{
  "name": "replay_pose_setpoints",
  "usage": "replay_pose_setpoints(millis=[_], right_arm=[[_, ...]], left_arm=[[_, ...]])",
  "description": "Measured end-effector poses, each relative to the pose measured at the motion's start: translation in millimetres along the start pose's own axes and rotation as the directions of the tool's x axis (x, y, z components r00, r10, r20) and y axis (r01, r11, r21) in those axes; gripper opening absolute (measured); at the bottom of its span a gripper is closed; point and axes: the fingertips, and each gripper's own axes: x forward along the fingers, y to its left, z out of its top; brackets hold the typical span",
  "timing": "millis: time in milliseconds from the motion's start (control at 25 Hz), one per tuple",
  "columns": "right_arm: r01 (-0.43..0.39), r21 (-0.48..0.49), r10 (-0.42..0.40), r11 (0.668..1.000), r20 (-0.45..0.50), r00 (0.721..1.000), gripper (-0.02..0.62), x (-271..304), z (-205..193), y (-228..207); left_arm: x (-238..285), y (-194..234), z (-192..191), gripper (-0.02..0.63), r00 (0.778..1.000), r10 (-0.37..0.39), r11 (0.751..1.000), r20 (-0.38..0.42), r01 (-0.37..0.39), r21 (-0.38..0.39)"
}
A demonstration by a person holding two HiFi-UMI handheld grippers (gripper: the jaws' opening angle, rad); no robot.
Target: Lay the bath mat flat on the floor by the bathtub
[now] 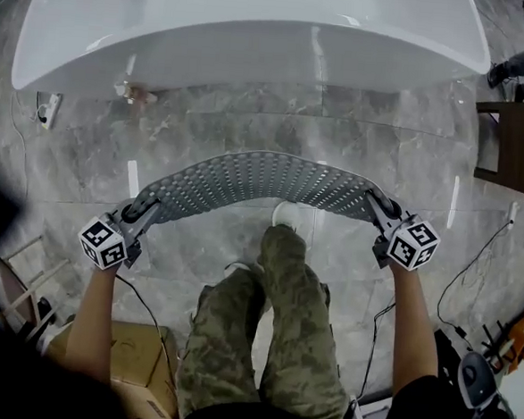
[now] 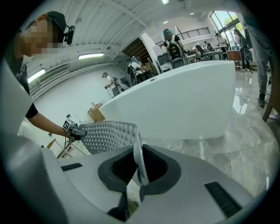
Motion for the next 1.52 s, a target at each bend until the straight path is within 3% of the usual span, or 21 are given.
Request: replay_pose_setpoints(millis=[160, 480, 640, 760, 1040, 1120, 1240, 1280, 1520], right_arm=[[0.007, 0.016, -0.007, 1.000, 0.001, 1.000, 0.026, 45.4, -41.6, -31.4], [0.002, -0.025, -0.002, 1.000, -0.007, 1.000, 0.026, 117.2, -106.1, -96.5], [-0.006, -0.057, 0.006, 0.998, 0.009, 1.000, 0.026, 147.0, -108.3, -132.8], [-0.007, -0.107, 0.012, 0.994, 0.043, 0.999, 0.026, 166.0, -97.2, -150.4], [0.003, -0.260, 0.011, 0.966, 0.056, 0.998, 0.027, 208.2, -85.6, -180.5], [0.010, -0.287, 0.004, 0.958, 0.049, 0.999, 0.027, 222.2, -86.2, -191.4], [0.009, -0.320, 0.002, 0.947, 0.035, 0.999, 0.028, 247.6, -86.6, -210.0], [0.006, -0.327, 0.004, 0.945, 0.029, 1.000, 0.028, 256.8, -87.3, -215.8], [0.011, -0.369, -0.013, 0.929, -0.001, 1.000, 0.028, 313.1, -97.0, -253.4]], left_arm=[[26.7, 37.8, -31.5, 0.032, 0.998, -0.026, 0.999, -0.058, 0.028, 0.027], [96.0, 95.9, -79.7, 0.032, 0.995, -0.042, 0.997, -0.085, 0.047, 0.062], [128.8, 120.6, -86.6, 0.032, 0.991, -0.076, 0.993, -0.107, 0.085, 0.085], [145.9, 151.5, -77.6, 0.032, 0.996, -0.035, 0.996, -0.077, 0.041, 0.078], [181.5, 190.7, -52.1, 0.032, 1.000, 0.004, 0.984, 0.019, -0.008, 0.175], [190.1, 204.1, -50.4, 0.032, 1.000, 0.011, 0.991, 0.016, -0.013, 0.135], [205.9, 226.0, -49.3, 0.032, 1.000, 0.016, 0.999, 0.019, -0.015, -0.042], [211.0, 232.5, -49.2, 0.034, 0.999, 0.027, 0.997, 0.021, -0.025, -0.070], [248.3, 269.6, -48.0, 0.034, 0.994, 0.112, 0.992, -0.009, -0.112, -0.053]])
